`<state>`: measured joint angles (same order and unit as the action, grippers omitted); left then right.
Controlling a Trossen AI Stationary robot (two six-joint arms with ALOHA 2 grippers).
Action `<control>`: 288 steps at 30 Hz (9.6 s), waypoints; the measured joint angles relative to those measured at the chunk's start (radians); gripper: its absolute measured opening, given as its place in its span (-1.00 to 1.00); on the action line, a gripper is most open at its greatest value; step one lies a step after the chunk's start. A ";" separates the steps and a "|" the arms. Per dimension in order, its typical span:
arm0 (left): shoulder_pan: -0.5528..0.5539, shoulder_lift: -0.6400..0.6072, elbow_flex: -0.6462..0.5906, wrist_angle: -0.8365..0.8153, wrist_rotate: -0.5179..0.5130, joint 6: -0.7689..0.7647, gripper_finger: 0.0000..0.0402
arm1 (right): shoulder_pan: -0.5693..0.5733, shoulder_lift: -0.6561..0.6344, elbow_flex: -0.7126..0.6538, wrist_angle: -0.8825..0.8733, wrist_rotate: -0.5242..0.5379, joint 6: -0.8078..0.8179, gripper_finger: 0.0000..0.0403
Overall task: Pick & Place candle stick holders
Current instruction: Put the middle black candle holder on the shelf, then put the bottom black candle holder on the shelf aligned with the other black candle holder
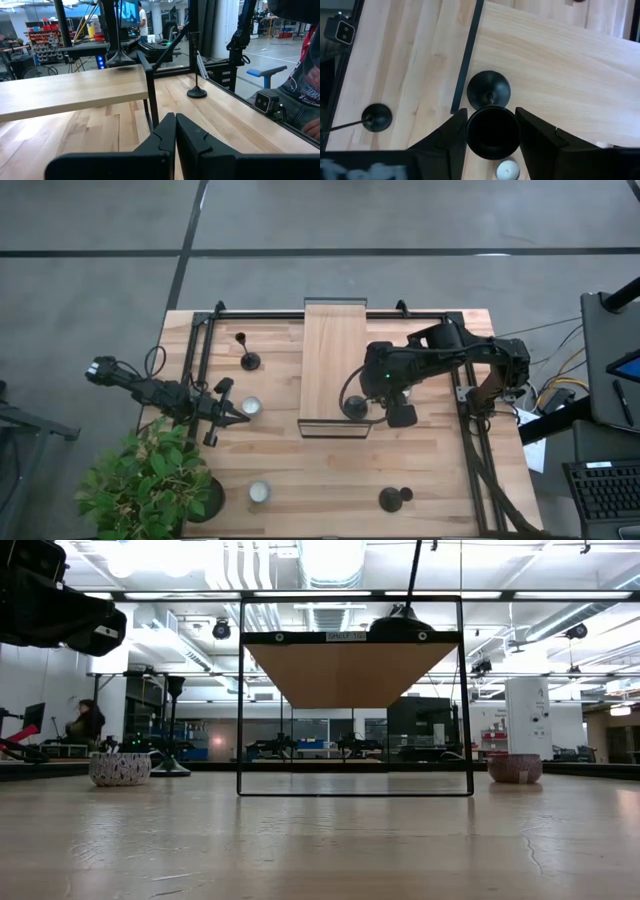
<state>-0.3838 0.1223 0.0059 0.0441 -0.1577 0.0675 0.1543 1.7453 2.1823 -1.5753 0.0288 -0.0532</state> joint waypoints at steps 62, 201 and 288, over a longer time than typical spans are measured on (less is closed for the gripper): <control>0.000 0.000 0.000 0.000 0.000 0.000 -0.95 | 0.058 -0.038 0.103 0.004 0.101 -0.001 0.64; 0.000 0.000 0.000 0.000 0.000 0.000 -0.95 | 0.777 -0.401 -1.464 1.379 0.379 0.737 -0.90; -0.030 1.397 0.751 0.720 -0.037 -0.190 -0.66 | 0.705 -0.312 -1.499 1.973 0.521 0.336 -0.93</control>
<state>-0.4137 1.5196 0.7574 0.7639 -0.1943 -0.1229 0.8593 1.4334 0.6834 0.3972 0.5494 0.2823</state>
